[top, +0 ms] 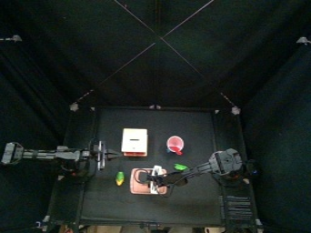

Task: Grab sushi roll

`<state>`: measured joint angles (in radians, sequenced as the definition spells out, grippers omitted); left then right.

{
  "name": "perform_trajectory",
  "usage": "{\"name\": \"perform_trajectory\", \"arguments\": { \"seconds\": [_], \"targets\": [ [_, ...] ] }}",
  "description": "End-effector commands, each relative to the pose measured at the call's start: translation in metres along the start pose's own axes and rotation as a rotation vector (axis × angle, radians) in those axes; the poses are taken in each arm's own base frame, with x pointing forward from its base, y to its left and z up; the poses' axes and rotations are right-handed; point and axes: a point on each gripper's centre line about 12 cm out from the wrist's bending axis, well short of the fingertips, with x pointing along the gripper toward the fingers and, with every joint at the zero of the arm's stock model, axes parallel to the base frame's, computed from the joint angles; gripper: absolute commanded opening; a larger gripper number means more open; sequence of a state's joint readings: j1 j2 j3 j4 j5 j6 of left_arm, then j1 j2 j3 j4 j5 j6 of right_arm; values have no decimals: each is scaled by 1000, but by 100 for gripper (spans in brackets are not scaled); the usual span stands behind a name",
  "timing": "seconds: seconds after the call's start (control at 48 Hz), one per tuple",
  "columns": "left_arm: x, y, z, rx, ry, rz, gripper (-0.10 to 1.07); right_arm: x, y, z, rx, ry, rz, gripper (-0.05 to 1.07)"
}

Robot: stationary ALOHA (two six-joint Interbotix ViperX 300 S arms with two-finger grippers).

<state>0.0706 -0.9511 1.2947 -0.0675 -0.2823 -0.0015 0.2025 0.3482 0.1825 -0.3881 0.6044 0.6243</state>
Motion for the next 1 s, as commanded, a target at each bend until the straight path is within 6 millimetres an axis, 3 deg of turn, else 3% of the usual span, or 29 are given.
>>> {"name": "perform_trajectory", "arguments": {
  "seconds": [0.0, 0.396, 0.583, 0.979],
  "targets": [
    [2, 0, 4, -2, -14, 2, 42, -33, -5, 22, 26, -76, 15, 90],
    [2, 0, 5, 0, -16, 3, 42, -62, -34, 24, 81, -78, -21, 90],
    [2, 0, 5, 0, -16, 3, 42, -60, -39, 22, 125, -60, -8, 90],
    [1, 1, 4, 0, -14, 6, 42, -43, -30, 18, 139, -53, 30, 90]
  ]
}}
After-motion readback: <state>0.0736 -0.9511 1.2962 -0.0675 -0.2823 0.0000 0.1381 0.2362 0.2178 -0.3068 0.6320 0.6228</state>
